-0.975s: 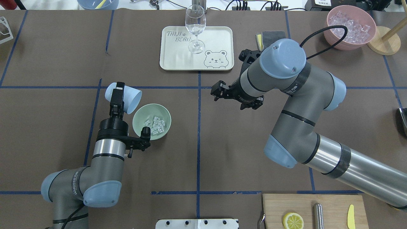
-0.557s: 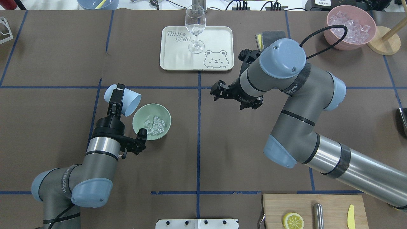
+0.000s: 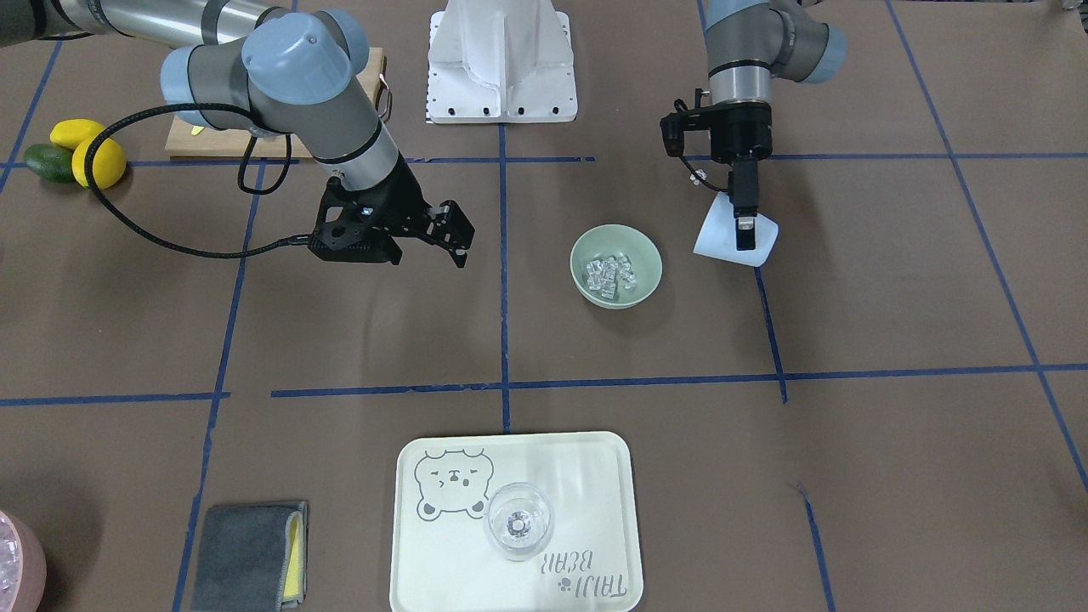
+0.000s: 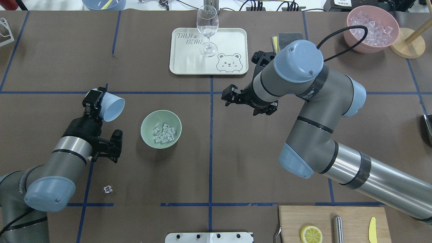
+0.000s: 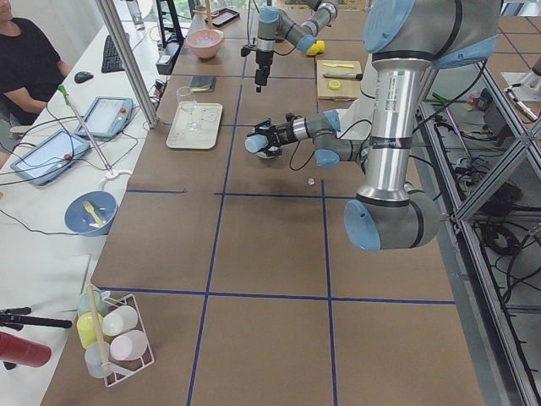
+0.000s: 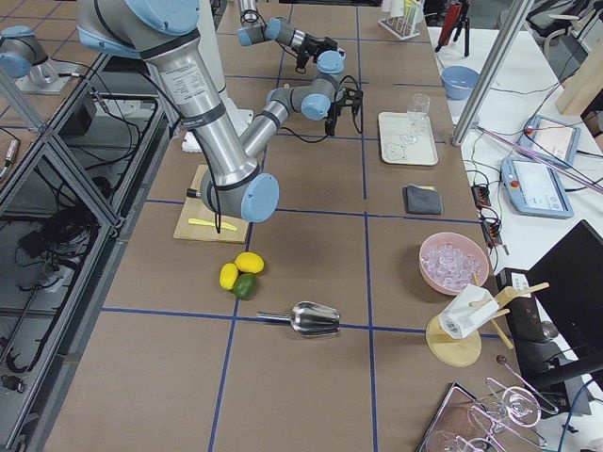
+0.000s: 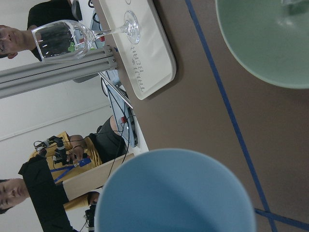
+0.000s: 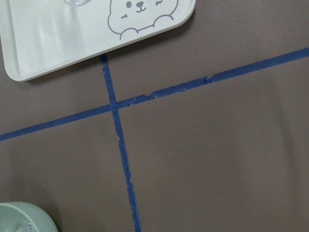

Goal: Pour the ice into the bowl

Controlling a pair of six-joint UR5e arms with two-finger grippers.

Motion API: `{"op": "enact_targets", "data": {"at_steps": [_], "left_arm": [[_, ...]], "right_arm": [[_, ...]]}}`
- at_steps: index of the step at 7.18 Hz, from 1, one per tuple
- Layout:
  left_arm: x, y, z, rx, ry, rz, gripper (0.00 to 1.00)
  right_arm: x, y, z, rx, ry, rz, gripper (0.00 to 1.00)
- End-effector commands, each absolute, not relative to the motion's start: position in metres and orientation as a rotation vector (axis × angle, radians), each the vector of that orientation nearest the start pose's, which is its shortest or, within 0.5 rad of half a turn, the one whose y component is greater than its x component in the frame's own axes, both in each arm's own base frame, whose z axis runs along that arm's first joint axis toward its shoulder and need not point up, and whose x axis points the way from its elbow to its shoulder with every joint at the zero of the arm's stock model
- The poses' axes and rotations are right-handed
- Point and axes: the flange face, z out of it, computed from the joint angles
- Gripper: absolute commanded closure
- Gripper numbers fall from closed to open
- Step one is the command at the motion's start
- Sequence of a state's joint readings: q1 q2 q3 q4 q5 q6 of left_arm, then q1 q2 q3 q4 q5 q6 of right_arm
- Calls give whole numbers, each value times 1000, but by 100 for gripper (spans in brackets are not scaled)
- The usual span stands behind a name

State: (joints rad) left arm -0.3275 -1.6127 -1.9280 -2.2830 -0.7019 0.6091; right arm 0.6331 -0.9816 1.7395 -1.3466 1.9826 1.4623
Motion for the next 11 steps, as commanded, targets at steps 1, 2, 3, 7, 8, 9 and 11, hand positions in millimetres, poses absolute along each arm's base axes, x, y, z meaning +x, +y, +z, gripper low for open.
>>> {"op": "enact_targets", "data": {"at_steps": [1,2,3,7,8,9,11], "left_arm": [[349,-355,419,1282,-196,902,100],[322,-346,447,1291,-128,813,100],[303,-343,464,1278,12,627,100],[253,-324,557,1259,330,274,100],[247,-322,563,1236,424,151,100],[246,-322,569,1208,483,61,100],[250,-323,584,1142,583,-102,100]], "right_arm": [[-471,-461,208,-1,-1049,281,0],[-472,-461,205,-1,-1051,279,0],[-472,-461,206,-2,-1049,280,0],[-482,-452,195,-13,-1062,281,0],[-488,-448,192,-7,-1063,275,0],[-495,-442,186,1,-1065,268,0],[-525,-429,170,14,-1061,245,0]]}}
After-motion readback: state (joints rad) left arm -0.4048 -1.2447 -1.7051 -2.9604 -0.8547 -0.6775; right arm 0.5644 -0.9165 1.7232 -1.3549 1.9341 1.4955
